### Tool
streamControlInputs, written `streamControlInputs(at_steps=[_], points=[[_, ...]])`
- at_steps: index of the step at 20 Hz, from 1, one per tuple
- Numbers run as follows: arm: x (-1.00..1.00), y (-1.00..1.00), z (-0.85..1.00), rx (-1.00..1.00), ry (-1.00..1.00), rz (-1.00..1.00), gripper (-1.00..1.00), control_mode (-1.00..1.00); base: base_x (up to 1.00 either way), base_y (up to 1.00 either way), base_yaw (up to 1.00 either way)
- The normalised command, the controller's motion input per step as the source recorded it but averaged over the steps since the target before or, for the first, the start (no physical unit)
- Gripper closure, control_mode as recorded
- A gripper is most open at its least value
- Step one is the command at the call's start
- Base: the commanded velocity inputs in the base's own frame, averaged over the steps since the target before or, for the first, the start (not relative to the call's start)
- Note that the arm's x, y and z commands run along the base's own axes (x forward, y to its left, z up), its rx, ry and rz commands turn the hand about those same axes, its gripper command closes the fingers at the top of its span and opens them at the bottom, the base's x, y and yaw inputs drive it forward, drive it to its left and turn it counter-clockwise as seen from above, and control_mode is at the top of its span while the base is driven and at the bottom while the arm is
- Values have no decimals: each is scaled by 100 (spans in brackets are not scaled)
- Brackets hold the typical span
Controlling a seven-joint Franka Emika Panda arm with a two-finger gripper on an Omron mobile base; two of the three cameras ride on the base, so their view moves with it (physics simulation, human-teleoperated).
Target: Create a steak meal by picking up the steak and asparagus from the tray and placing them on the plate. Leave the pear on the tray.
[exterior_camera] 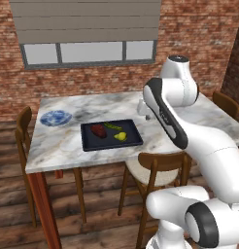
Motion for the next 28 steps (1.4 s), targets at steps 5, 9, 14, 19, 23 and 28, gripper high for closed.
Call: streamControlInputs(at_steps=[5, 9, 14, 19, 23, 28], points=[[13, 67, -28, 0, -1, 0, -100, -100, 0, 0, 0], [37, 74, -41, 0, 0, 0, -100, -100, 0, 0, 0], [60, 69, -44, 0, 0, 0, -100, -100, 0, 0, 0], [62, 49, -35, 0, 0, 0, -100, -100, 0, 0, 0], [47, 15, -20, 0, 0, 0, -100, -100, 0, 0, 0], [42, 0, -16, 0, 0, 0, -100, -100, 0, 0, 0]])
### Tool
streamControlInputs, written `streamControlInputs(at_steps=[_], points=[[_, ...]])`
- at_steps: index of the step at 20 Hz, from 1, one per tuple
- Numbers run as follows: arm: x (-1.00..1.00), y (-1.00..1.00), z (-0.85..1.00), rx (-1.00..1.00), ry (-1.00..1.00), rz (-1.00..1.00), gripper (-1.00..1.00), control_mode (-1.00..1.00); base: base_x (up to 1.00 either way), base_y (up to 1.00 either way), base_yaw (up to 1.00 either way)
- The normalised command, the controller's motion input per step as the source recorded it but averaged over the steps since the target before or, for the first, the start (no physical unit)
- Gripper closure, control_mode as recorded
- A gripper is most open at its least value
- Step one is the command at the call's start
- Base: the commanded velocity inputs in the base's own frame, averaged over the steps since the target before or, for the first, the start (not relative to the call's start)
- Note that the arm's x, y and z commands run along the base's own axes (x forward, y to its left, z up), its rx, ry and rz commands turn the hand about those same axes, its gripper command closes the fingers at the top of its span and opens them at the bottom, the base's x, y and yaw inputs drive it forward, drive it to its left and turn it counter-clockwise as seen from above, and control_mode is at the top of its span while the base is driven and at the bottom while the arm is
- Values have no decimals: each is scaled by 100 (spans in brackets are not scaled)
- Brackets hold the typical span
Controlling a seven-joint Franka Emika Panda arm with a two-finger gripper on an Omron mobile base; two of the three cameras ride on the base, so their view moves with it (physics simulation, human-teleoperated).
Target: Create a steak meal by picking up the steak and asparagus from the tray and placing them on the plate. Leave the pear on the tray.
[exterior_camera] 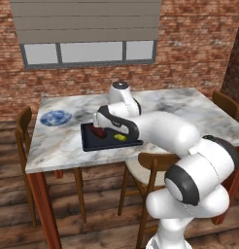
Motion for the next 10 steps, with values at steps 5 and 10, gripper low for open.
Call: streamControlInputs(at_steps=[5, 10], points=[[45, 0, -28, -2, 1, 0, -100, -100, 0, 0, 0], [41, 0, -42, -7, 1, 0, -100, -100, 0, 0, 0]])
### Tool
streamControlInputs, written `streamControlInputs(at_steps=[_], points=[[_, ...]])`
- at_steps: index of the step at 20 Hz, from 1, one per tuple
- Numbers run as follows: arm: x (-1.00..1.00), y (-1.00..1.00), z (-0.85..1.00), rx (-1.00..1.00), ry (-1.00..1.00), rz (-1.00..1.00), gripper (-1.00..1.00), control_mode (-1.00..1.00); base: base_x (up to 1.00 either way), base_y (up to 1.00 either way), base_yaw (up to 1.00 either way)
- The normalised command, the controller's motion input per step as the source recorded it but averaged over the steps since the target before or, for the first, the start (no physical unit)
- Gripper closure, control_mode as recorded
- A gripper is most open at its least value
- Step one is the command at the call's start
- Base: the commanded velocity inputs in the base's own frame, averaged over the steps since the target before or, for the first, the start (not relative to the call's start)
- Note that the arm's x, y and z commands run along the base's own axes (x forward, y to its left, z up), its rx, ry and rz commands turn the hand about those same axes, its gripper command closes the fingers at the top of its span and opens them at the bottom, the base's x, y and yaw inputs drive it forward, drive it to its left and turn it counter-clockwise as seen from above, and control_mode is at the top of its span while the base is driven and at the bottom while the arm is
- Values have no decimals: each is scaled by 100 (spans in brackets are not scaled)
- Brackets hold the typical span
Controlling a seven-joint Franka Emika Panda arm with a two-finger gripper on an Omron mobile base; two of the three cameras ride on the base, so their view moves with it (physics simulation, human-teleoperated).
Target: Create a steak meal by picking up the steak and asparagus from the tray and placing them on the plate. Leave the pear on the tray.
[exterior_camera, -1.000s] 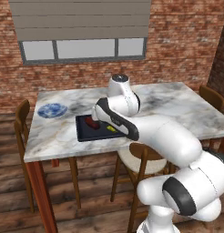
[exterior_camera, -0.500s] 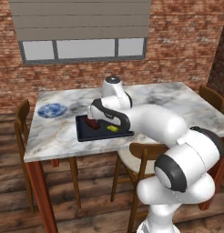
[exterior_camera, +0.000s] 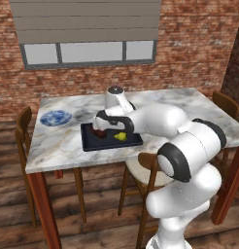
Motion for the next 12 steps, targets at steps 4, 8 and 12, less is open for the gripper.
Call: streamControlInputs(at_steps=[4, 8, 12], points=[[44, 1, -47, -9, 3, 0, -100, -100, 0, 0, 0], [45, 4, -39, -9, 4, 0, -100, -100, 0, 0, 0], [45, 8, -20, -3, 3, 0, -100, -100, 0, 0, 0]])
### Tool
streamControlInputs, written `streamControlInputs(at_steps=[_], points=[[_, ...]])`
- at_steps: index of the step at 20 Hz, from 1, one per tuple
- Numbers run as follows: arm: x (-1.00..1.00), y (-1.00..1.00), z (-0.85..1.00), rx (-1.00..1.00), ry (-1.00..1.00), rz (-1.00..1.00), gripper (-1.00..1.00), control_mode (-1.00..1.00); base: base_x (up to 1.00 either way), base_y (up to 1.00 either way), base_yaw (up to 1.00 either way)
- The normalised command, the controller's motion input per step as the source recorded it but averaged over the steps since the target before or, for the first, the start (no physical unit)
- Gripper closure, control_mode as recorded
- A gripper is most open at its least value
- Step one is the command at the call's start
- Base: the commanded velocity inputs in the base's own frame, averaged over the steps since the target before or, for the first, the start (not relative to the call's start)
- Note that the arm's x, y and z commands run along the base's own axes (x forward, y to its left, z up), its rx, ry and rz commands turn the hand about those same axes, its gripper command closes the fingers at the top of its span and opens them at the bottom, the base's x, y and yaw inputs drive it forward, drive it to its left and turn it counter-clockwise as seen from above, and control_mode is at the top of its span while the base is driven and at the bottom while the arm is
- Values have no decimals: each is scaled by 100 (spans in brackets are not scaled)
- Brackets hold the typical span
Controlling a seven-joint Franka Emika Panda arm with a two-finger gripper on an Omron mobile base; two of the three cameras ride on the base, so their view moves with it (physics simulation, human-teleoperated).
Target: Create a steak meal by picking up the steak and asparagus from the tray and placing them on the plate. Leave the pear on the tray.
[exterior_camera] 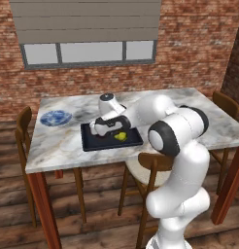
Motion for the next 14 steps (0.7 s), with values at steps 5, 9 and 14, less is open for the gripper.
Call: streamControlInputs(at_steps=[5, 9, 14], points=[[42, 16, -15, -3, 3, 0, -100, -100, 0, 0, 0], [43, 15, -15, -3, 4, 0, -100, -100, 0, 0, 0], [42, 10, -24, -3, 5, 0, -100, -100, 0, 0, 0]])
